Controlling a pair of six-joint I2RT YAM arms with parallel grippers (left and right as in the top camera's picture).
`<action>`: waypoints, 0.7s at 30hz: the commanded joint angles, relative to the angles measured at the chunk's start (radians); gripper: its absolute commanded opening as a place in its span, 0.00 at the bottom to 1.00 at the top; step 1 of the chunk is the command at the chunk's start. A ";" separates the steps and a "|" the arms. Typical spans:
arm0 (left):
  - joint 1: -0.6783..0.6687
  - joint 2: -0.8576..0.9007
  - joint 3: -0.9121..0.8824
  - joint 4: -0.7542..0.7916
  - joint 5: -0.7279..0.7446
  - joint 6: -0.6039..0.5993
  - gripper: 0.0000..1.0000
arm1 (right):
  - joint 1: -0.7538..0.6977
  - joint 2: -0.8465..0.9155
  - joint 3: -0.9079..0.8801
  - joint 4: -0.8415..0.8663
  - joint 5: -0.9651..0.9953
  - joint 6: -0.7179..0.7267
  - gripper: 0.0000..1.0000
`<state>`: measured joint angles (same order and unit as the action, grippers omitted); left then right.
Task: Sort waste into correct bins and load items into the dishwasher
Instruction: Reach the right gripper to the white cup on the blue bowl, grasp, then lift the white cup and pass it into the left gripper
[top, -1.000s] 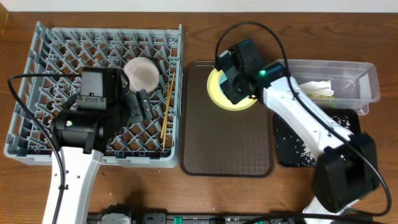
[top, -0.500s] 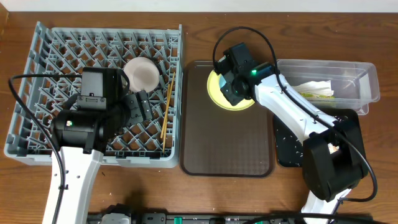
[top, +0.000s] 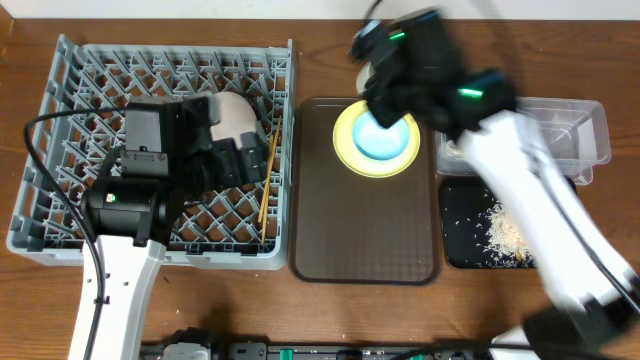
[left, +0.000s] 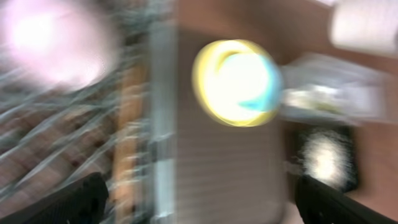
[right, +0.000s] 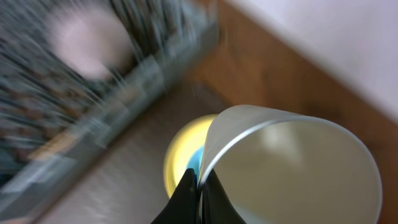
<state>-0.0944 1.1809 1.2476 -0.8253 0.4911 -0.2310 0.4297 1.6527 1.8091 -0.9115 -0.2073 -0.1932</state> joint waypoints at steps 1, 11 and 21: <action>0.002 -0.001 0.000 0.093 0.442 0.084 0.98 | -0.097 -0.132 0.030 -0.048 -0.316 -0.007 0.01; 0.002 -0.001 0.000 0.539 0.937 0.085 0.98 | -0.350 -0.225 0.027 -0.216 -1.111 -0.214 0.01; 0.002 0.001 0.000 0.573 0.959 0.085 0.98 | -0.238 -0.196 0.027 -0.206 -1.140 -0.216 0.01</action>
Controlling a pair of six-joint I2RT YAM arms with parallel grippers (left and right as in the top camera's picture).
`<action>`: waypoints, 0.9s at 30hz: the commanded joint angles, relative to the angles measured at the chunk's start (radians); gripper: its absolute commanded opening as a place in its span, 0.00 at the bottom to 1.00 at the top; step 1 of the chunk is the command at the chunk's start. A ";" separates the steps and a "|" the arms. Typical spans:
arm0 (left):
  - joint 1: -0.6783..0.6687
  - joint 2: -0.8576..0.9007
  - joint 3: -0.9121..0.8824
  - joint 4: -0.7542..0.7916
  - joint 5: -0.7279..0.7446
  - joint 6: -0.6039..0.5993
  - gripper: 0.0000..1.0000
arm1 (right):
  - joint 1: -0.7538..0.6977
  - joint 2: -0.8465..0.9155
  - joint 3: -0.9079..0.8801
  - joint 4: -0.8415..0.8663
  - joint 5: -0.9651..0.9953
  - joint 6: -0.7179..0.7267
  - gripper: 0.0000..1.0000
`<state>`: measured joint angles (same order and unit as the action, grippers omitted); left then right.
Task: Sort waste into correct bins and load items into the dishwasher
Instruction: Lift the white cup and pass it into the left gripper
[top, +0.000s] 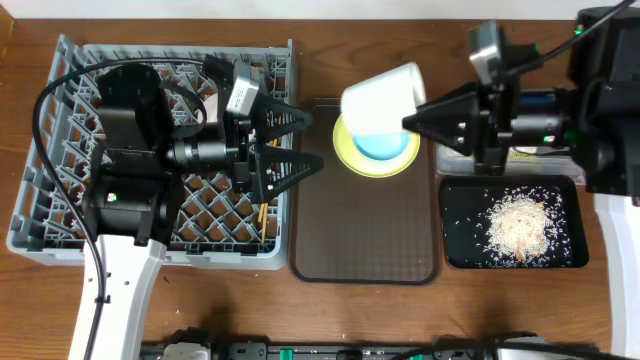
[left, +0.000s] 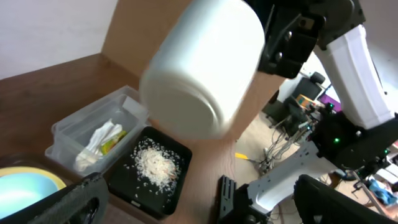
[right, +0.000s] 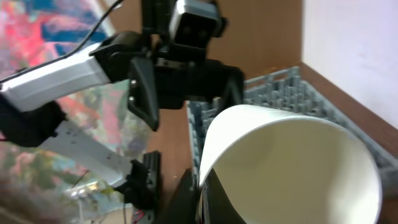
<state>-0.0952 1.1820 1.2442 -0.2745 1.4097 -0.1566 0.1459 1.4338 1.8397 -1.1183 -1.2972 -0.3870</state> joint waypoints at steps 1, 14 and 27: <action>0.002 0.000 0.004 0.034 0.040 0.011 0.98 | 0.078 0.035 -0.003 0.000 -0.048 -0.022 0.01; -0.030 0.000 0.004 0.041 0.042 0.003 0.99 | 0.191 0.103 -0.003 0.095 -0.039 -0.021 0.01; -0.030 0.000 0.004 0.041 0.042 0.003 0.78 | 0.241 0.103 -0.003 0.151 -0.032 -0.019 0.01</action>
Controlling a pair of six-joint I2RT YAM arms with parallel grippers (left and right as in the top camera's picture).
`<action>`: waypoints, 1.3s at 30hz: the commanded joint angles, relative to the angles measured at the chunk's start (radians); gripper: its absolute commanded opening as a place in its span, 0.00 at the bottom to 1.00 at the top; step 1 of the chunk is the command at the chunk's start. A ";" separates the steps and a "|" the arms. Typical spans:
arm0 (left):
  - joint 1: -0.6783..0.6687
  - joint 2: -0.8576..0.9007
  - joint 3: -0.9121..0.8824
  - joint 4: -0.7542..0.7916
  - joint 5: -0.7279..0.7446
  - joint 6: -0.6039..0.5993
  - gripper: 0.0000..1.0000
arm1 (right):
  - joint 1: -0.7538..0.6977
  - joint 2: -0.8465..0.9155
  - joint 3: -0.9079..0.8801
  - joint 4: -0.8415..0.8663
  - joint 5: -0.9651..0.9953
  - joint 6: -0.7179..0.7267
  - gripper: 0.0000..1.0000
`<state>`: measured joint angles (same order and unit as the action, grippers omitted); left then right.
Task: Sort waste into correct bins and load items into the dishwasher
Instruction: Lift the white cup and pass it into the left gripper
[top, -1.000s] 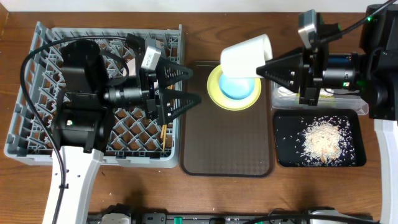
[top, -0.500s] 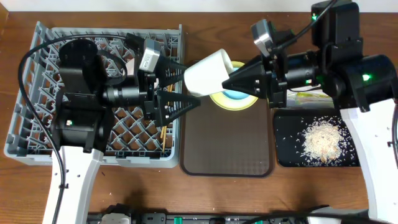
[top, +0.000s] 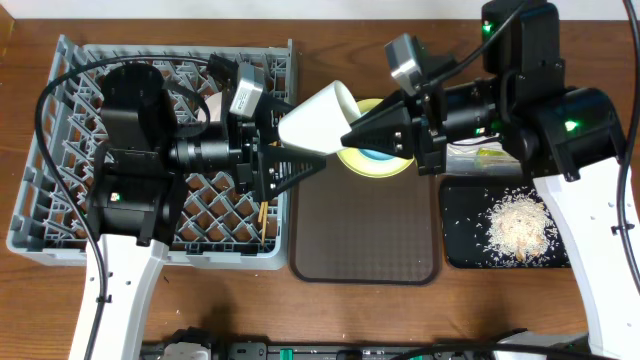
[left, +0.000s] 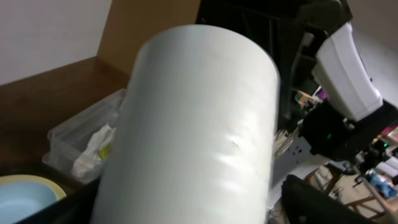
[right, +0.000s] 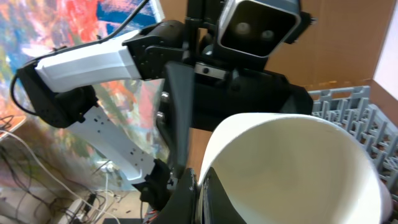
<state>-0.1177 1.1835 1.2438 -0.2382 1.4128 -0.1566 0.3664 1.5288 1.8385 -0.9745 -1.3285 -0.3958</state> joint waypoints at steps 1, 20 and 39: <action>-0.007 -0.002 0.004 0.005 0.039 0.003 0.75 | 0.021 0.008 -0.002 0.009 0.004 -0.010 0.01; 0.003 -0.002 0.004 0.005 0.039 -0.006 0.39 | -0.082 -0.006 -0.002 0.097 0.014 0.124 0.38; 0.008 -0.002 0.004 0.015 0.038 -0.005 0.38 | 0.047 0.029 -0.002 -0.085 0.387 0.171 0.01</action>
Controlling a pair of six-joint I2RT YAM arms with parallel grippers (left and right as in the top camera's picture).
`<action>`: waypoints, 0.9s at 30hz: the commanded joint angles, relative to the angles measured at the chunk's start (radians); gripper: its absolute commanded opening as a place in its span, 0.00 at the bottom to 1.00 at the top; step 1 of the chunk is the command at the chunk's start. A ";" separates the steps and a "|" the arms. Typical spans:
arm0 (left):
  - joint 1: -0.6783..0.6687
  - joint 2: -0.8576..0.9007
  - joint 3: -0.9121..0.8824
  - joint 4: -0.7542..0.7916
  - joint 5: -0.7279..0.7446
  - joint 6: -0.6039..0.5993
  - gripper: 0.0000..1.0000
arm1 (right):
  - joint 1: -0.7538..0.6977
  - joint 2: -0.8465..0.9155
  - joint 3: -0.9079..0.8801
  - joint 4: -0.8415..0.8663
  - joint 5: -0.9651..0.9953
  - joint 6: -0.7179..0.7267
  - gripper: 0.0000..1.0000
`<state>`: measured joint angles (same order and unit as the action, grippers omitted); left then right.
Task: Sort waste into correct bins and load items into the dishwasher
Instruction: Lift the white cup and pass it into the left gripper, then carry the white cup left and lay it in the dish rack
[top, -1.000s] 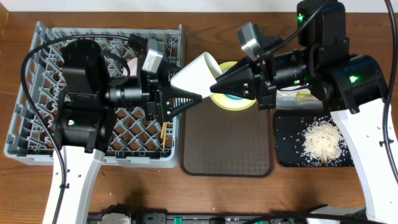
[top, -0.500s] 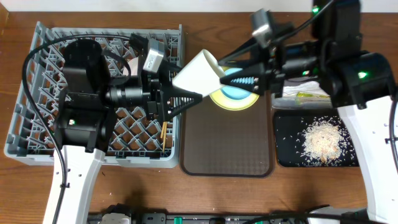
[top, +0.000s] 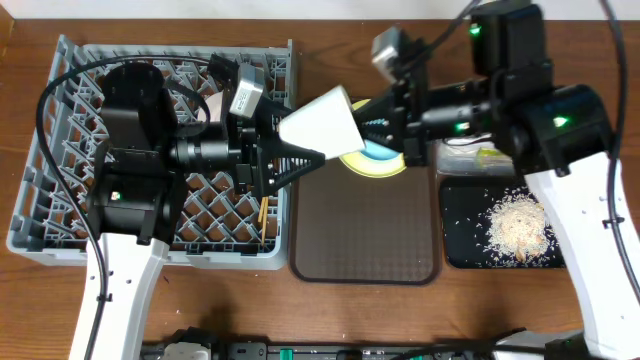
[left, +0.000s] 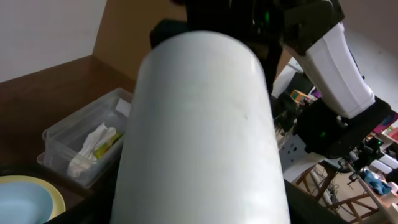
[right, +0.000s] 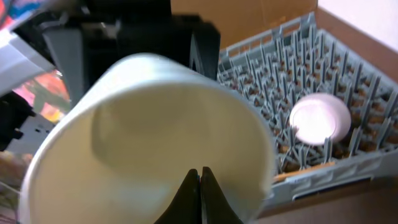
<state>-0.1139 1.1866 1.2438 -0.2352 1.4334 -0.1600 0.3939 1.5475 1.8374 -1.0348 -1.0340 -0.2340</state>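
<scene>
A white paper cup (top: 325, 122) hangs on its side in the air between both arms, above the gap between rack and tray. My right gripper (top: 385, 125) is shut on the cup's rim; its closed tips (right: 200, 173) pinch the wall, with the cup's inside (right: 149, 124) filling that view. My left gripper (top: 300, 140) points right, and its spread fingers stand either side of the cup's base end. The cup's outer wall (left: 199, 124) fills the left wrist view. The grey dishwasher rack (top: 60, 230) lies at the left.
A brown tray (top: 365, 240) holds a yellow plate with a blue bowl (top: 385, 160). A black bin with rice (top: 470, 250) and a clear bin with wrappers (left: 87, 146) sit to the right. A white bowl (right: 320, 118) and a chopstick (top: 262, 215) lie in the rack.
The cup, still in my right gripper, has come further left and now lies deeper between my left fingers. My right wrist has turned, so the rack shows behind the cup.
My right gripper first held the cup over the yellow plate while my left arm hung over the rack. Then my left gripper faced right, open, with the cup apart from it. Then the cup's base reached the left fingertips, and now it lies between them.
</scene>
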 joint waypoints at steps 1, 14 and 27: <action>0.007 -0.005 0.004 0.014 0.018 -0.002 0.39 | 0.019 0.010 -0.001 -0.031 0.095 0.009 0.01; 0.188 -0.005 0.004 0.042 0.018 -0.088 0.32 | -0.173 0.008 -0.001 -0.012 0.095 0.014 0.20; 0.523 -0.005 0.004 -0.645 -0.709 -0.031 0.31 | -0.407 0.009 -0.001 -0.174 0.432 0.021 0.25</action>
<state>0.3775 1.1892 1.2392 -0.7528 1.1336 -0.2245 0.0097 1.5486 1.8370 -1.1896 -0.7452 -0.2188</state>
